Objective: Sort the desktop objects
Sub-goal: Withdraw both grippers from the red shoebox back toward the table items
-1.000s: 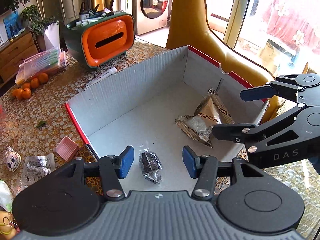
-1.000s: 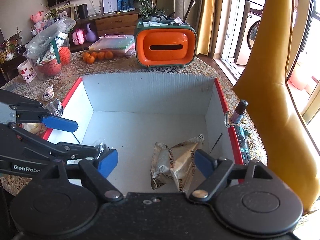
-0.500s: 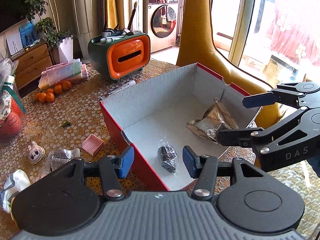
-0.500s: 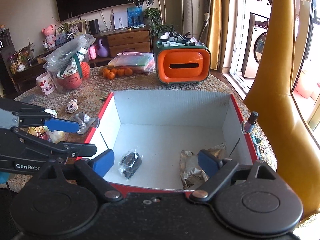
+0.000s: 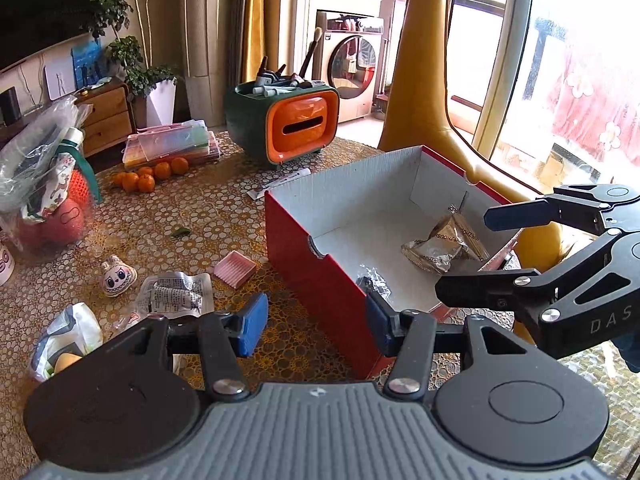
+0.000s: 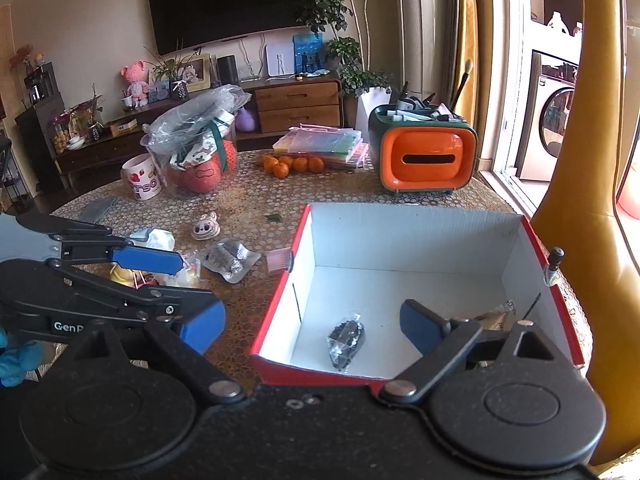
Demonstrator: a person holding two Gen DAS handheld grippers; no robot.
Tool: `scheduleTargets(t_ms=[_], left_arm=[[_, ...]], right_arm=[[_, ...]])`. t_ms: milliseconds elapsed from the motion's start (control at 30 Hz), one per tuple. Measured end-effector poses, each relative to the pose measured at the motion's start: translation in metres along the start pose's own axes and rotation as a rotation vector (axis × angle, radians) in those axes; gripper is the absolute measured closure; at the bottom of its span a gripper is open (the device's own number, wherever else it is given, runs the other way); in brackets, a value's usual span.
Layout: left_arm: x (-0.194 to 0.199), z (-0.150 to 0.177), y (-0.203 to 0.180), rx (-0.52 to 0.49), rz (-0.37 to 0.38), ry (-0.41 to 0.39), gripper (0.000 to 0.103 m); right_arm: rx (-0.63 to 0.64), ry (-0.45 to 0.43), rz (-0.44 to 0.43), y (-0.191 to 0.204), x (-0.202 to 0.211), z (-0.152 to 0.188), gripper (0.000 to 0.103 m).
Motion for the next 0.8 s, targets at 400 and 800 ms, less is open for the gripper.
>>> scheduleTargets(t_ms=[400,800], left_arm=[[0.032,0.037,0.049,0.064,-0.041,-0.032,0.037],[0.043,0.073,0.103,0.202,-0.075,-0.023,0.018]], right_arm=[[0.013,-0.009,-0.061,0.055,-0.018,0.002,0.008],[0.044,-0.001,-0.093,0.095,-0.044,0.006,0.008]])
Point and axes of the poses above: each gripper's, at about its wrist camera, not at the fingertips, and x roughly against the way its jaws point, y to its left, z to its underside, the point moved 7 cm from there along -x, roughly the way its jaws point, and after that the axes turned 14 degrees about -z, right-handed, at the moved point
